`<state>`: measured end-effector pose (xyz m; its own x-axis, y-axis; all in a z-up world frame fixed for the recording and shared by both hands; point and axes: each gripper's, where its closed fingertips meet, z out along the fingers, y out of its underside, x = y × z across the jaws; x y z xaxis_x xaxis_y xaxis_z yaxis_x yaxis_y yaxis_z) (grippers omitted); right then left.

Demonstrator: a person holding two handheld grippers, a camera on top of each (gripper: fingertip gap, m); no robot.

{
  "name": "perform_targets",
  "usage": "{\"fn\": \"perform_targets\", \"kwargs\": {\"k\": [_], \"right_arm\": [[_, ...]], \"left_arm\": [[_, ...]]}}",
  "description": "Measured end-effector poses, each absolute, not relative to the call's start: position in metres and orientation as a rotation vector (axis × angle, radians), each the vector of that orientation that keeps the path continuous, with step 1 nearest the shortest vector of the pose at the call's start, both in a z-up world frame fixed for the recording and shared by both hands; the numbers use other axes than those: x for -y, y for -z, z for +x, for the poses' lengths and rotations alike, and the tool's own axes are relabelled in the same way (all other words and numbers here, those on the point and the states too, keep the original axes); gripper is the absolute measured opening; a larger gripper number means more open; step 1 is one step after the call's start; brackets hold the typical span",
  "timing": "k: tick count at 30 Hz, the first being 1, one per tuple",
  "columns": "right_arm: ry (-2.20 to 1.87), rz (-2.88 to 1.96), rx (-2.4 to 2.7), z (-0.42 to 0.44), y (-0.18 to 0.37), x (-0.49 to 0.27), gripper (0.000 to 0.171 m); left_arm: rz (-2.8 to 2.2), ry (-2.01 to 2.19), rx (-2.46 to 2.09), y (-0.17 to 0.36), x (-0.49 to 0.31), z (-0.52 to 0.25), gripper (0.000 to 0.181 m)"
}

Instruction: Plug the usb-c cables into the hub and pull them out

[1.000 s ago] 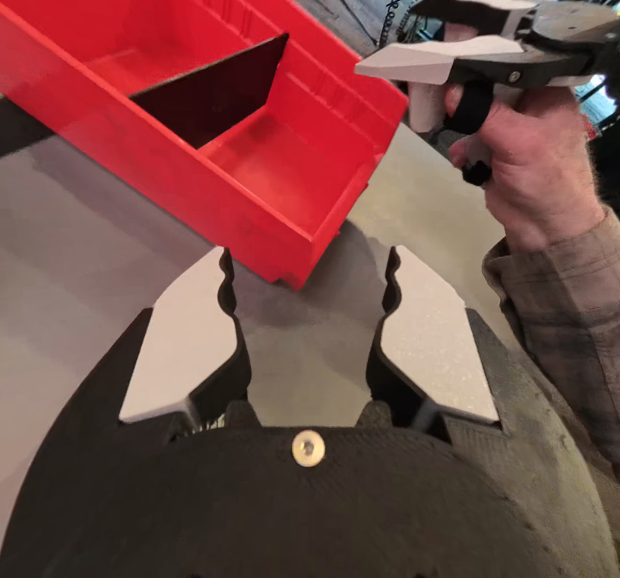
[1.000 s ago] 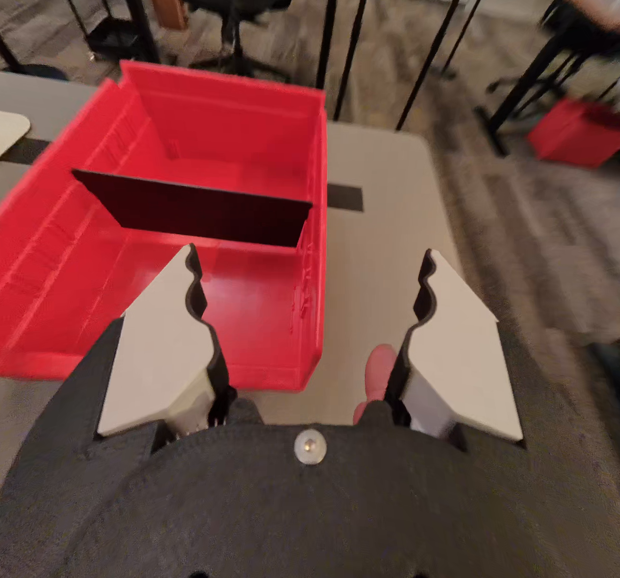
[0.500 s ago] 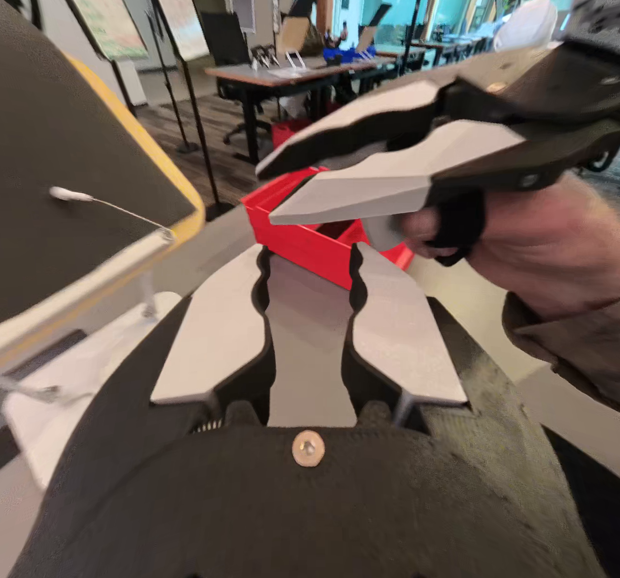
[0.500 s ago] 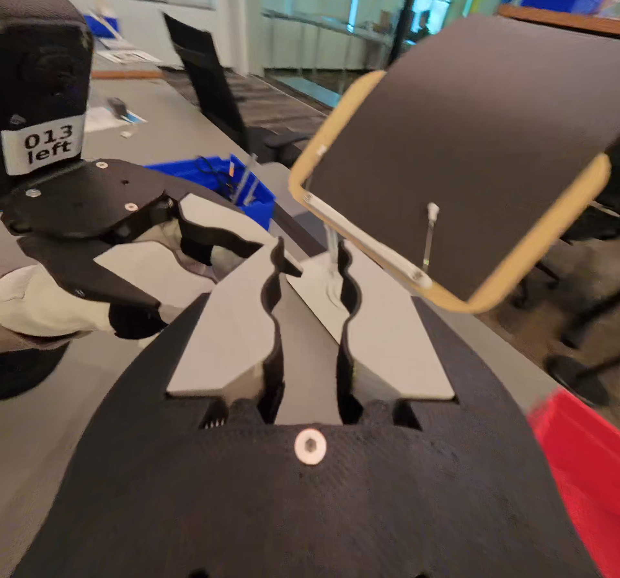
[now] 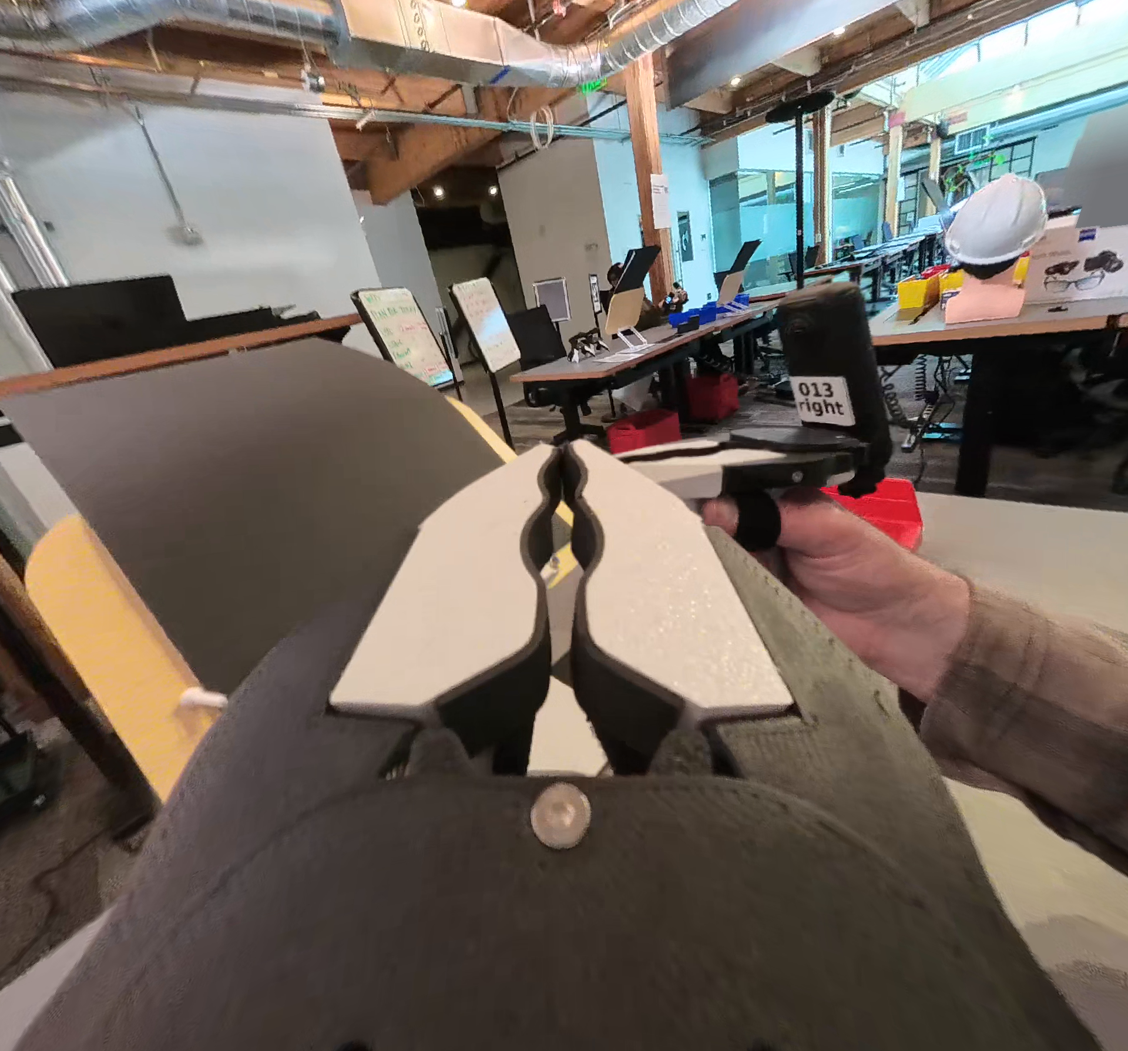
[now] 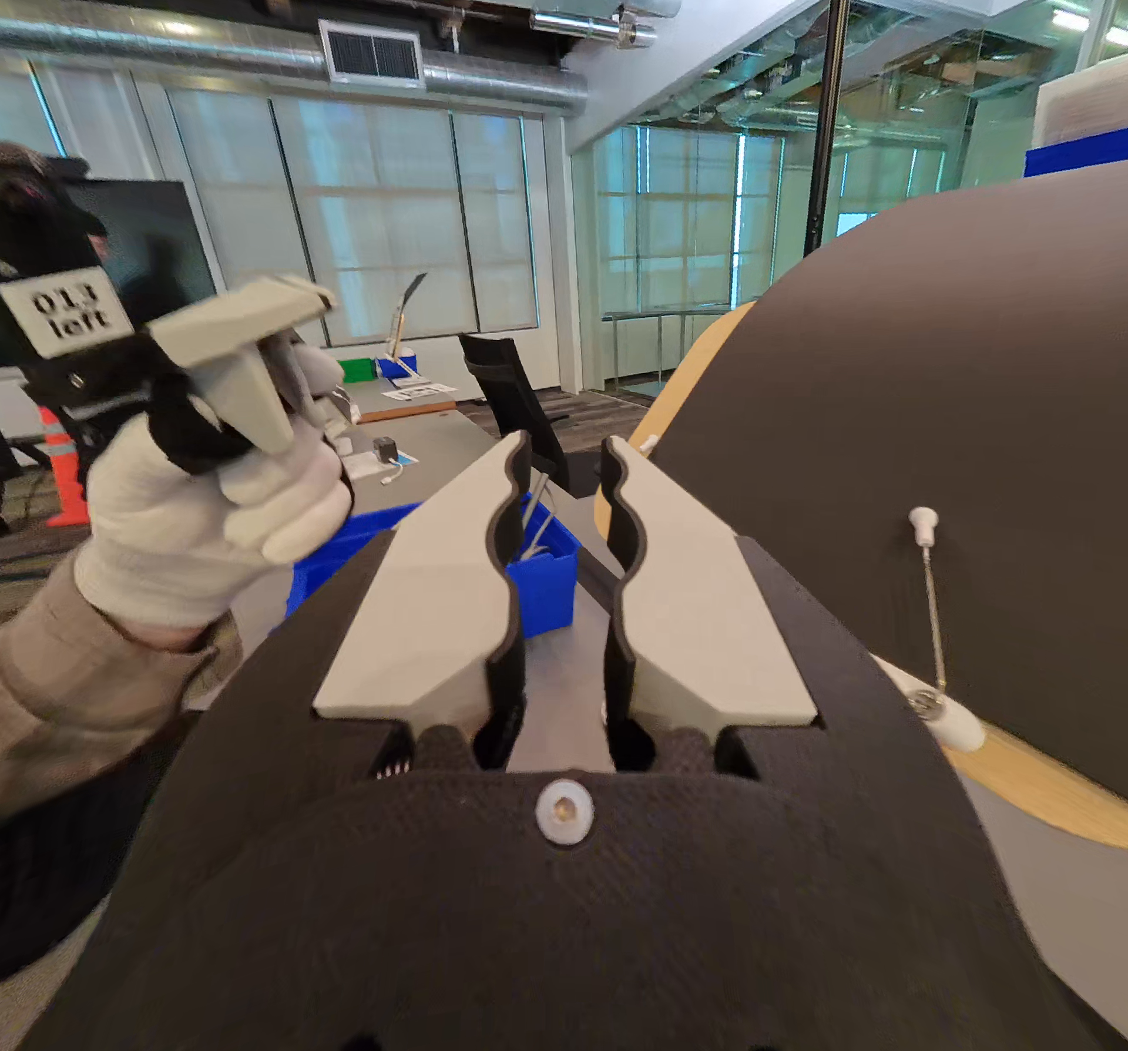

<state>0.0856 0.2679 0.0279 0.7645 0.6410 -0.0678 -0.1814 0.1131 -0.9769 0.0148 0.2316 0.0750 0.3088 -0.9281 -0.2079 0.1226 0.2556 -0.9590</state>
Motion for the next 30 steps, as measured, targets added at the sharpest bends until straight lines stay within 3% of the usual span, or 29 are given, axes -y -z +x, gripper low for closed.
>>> {"fn": "perform_targets", "kwargs": {"k": [4, 8, 10, 11, 19, 25, 30], "right_arm": [[-0.638, -1.306, 0.428, 0.097, -0.031, -0.262, 0.019], [-0.623, -1.300, 0.441, 0.104, -0.037, -0.255, 0.021], [-0.614, -1.294, 0.434, 0.108, -0.038, -0.252, 0.021], [-0.614, -1.292, 0.431, 0.109, -0.039, -0.251, 0.021], [-0.558, -1.341, 0.564, 0.085, -0.024, -0.257, 0.023], [-0.660, -1.313, 0.522, 0.087, -0.022, -0.260, 0.026], [-0.596, -1.330, 0.544, 0.093, -0.025, -0.257, 0.028]], "left_arm": [[-0.990, 0.889, -1.079, -0.086, -0.218, 0.029, 0.001], [-1.025, 0.988, -1.110, -0.098, -0.215, 0.037, 0.018], [-1.043, 0.972, -1.094, -0.094, -0.222, 0.032, 0.013], [-1.039, 0.945, -1.069, -0.091, -0.227, 0.027, 0.001], [-1.052, 0.936, -1.032, -0.083, -0.254, 0.013, 0.000], [-1.089, 0.882, -1.074, -0.070, -0.253, 0.026, 0.020], [-1.096, 0.780, -1.097, -0.067, -0.250, 0.031, 0.024]]}}
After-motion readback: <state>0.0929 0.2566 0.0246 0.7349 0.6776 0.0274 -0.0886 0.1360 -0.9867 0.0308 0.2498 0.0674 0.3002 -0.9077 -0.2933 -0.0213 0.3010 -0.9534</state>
